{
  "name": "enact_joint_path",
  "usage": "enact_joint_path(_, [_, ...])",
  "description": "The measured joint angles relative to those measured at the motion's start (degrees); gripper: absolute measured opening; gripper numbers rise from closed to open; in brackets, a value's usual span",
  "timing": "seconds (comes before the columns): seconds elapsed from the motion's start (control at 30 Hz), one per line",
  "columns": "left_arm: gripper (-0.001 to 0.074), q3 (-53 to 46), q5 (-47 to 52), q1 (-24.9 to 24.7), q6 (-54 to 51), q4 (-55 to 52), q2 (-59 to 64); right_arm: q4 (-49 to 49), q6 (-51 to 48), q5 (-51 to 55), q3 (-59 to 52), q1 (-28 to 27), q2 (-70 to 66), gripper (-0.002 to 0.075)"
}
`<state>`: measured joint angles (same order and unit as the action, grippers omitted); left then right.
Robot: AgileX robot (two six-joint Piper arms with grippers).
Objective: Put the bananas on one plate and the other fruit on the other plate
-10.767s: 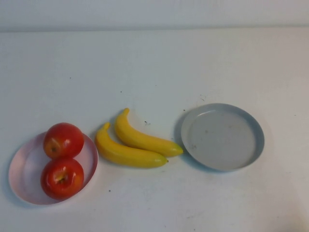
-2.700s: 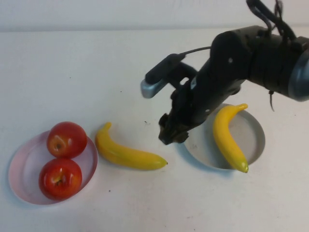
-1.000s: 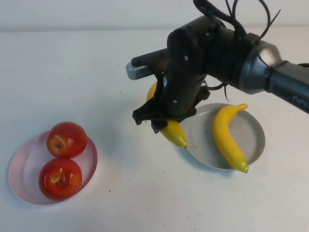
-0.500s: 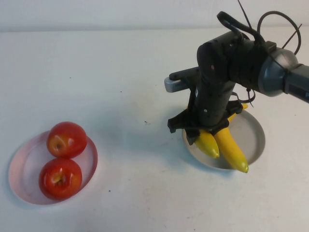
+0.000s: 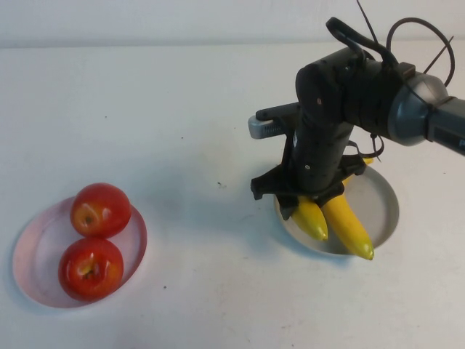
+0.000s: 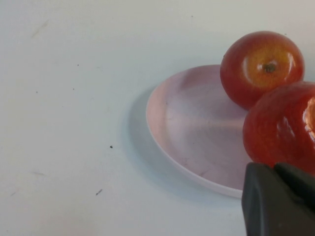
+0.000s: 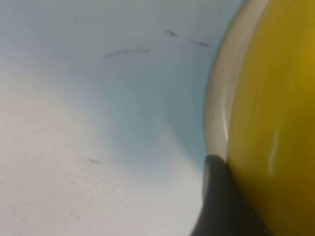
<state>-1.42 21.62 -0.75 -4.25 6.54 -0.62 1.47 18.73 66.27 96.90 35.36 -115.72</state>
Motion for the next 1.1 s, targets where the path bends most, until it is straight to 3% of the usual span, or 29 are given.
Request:
enact_joint_path(0.23, [-0.0002,0.0,0.0,0.0,0.0,0.0,0.0,0.0,0.5,2.8,0.0,0.0,0.0,0.0319])
enact_joint_path(0.57, [-0.0002,0.0,0.0,0.0,0.0,0.0,0.0,0.0,0.6,3.2,0.0,0.0,0.0,0.0448])
enact_joint_path(0.73, [-0.0002,0.0,0.0,0.0,0.0,0.0,0.0,-0.2,0.6,3.5,0.0,0.0,0.5,0.0452])
enact_joint_path(0.83, [-0.0002,0.0,0.0,0.0,0.0,0.0,0.0,-0.3,0.6,3.6,0.0,0.4,2.8,0.0391])
enact_joint_path(1.1, [-0.0002,0.0,0.0,0.0,0.0,0.0,0.0,-1.5,-7.1,4.1,0.0,1.9,13.8,0.0039])
